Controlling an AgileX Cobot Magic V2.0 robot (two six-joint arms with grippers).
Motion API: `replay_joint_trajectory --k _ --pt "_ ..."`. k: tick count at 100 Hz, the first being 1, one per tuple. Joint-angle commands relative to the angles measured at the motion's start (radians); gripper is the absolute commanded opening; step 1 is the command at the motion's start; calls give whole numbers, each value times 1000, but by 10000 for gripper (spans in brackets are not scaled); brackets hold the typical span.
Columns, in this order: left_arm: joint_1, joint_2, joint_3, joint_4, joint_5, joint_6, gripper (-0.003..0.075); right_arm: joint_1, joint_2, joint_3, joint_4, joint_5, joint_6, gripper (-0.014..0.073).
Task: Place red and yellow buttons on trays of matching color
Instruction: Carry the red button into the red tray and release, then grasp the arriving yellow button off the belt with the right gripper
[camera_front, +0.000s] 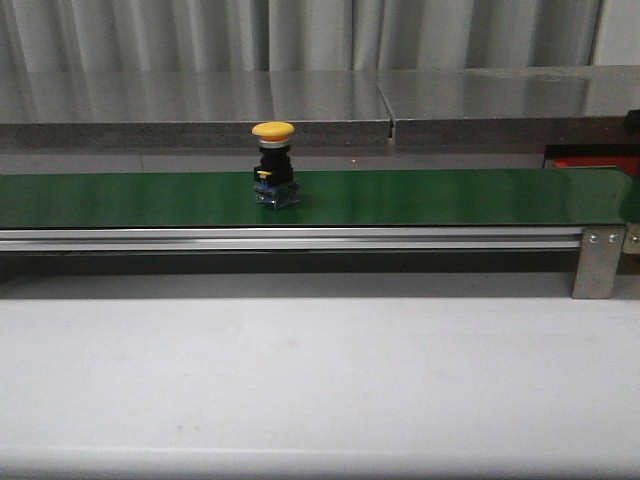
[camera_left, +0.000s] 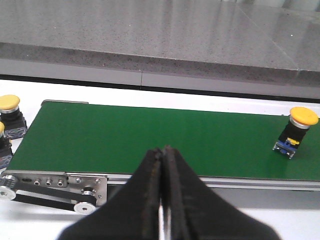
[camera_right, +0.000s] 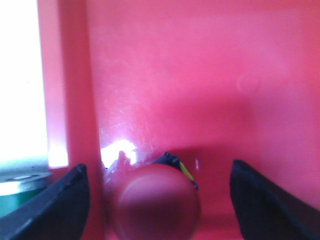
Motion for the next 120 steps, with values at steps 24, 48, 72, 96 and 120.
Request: replay_joint_trajectory --k 24,48,72,96,120 --pt "-6 -2 -27 -7 -80 0 -19 13 -269 -9 -8 50 -5 585" --pt "-6 -2 -27 -7 -80 0 -19 97 -459 219 -8 -27 -37 585" --pt "-6 -2 -27 -7 -80 0 -19 231 -599 444 -1 -16 -46 585" --pt "-6 -2 -27 -7 -80 0 -19 420 -613 517 -1 -23 -46 585" --pt "-6 -2 -27 -7 -80 0 -19 529 -589 482 16 -60 -46 585"
